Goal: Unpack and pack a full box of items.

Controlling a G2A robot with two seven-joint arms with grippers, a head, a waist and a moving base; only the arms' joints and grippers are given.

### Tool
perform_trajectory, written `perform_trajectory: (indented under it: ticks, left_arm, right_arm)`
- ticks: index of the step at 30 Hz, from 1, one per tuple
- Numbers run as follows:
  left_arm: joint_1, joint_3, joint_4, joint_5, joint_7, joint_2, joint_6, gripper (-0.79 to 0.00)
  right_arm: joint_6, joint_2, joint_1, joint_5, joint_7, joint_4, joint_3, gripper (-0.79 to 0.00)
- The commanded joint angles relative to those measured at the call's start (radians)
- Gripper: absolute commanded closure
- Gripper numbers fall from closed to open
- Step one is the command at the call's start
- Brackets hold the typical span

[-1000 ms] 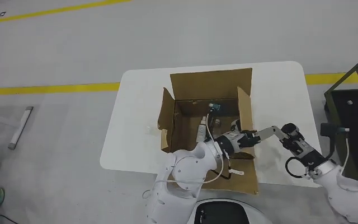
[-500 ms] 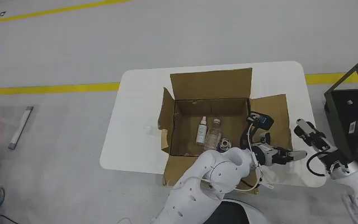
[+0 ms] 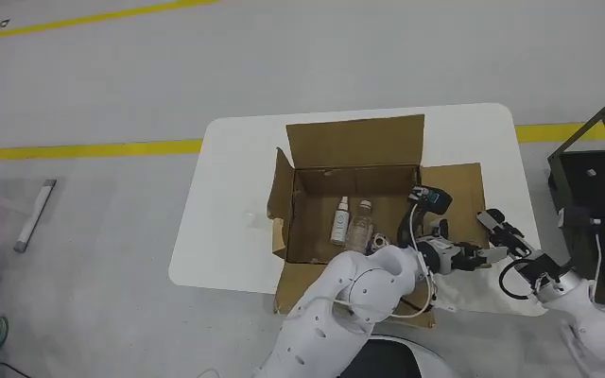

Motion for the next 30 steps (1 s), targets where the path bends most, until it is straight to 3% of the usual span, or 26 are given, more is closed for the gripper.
perform_trajectory:
  ticks: [1, 6, 12, 18, 30]
  left_arm:
    - [0.008, -0.045, -0.039, 0.083, 0.001, 0.014, 0.009, -0.785]
    - [0.004, -0.100, -0.084, 0.465, -0.141, 0.052, 0.080, -0.785]
    - [-0.019, -0.056, -0.054, 0.843, -0.257, 0.072, 0.027, -0.785]
    - [-0.022, -0.022, -0.008, 0.863, -0.335, 0.061, 0.020, -0.785]
    - [-0.027, -0.018, 0.022, 0.860, -0.331, 0.056, 0.022, -0.785]
  right_arm:
    - [-0.001, -0.001, 0.001, -0.009, -0.004, 0.003, -0.005, 0.000]
    - [-0.001, -0.003, -0.002, -0.026, -0.015, 0.000, -0.008, 0.000]
    - [0.006, -0.004, 0.002, -0.044, -0.019, -0.006, -0.011, 0.000]
    - [0.009, -0.005, 0.004, -0.052, -0.020, -0.008, -0.012, 0.000]
    - [0.010, -0.007, 0.009, -0.053, -0.014, -0.005, -0.011, 0.000]
